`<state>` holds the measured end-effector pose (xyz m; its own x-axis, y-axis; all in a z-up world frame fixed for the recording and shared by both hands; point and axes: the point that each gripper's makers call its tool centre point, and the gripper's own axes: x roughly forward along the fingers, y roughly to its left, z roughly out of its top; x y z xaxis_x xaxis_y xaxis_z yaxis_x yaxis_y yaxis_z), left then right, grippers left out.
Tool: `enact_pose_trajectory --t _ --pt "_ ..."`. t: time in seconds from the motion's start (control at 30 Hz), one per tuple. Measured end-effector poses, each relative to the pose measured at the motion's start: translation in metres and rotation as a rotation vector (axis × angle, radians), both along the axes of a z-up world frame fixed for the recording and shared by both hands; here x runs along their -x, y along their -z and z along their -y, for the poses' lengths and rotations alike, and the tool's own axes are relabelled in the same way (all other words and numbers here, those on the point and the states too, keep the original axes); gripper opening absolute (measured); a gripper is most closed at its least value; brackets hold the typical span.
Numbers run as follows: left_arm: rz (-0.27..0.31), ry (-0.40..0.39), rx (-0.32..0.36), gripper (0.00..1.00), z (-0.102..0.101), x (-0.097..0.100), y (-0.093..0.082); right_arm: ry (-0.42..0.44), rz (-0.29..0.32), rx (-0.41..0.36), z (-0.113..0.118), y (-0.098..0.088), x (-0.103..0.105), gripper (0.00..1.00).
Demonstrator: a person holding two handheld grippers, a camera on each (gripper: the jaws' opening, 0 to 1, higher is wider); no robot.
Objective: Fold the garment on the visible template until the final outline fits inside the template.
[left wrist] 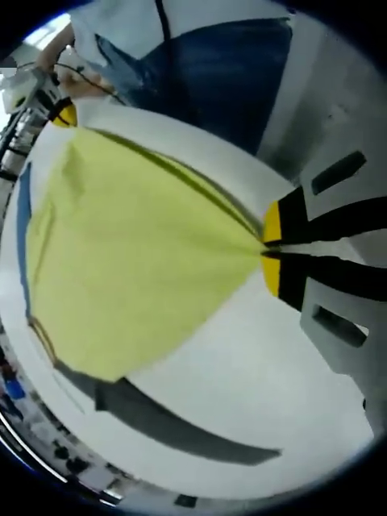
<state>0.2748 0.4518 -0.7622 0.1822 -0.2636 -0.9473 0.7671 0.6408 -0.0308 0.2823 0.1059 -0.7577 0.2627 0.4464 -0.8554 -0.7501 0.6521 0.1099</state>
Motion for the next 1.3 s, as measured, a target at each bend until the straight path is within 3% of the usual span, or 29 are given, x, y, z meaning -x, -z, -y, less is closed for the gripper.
enact_pose_trajectory --t 0.7,1.3 --pt "-0.006 -0.016 -0.011 0.00 -0.001 0.012 0.001 -0.003 -0.026 0.011 0.000 0.009 0.015 0.02" --pt "0.011 -0.002 -0.006 0.03 0.000 0.013 0.001 -0.013 0.005 -0.001 -0.001 0.011 0.016 0.04"
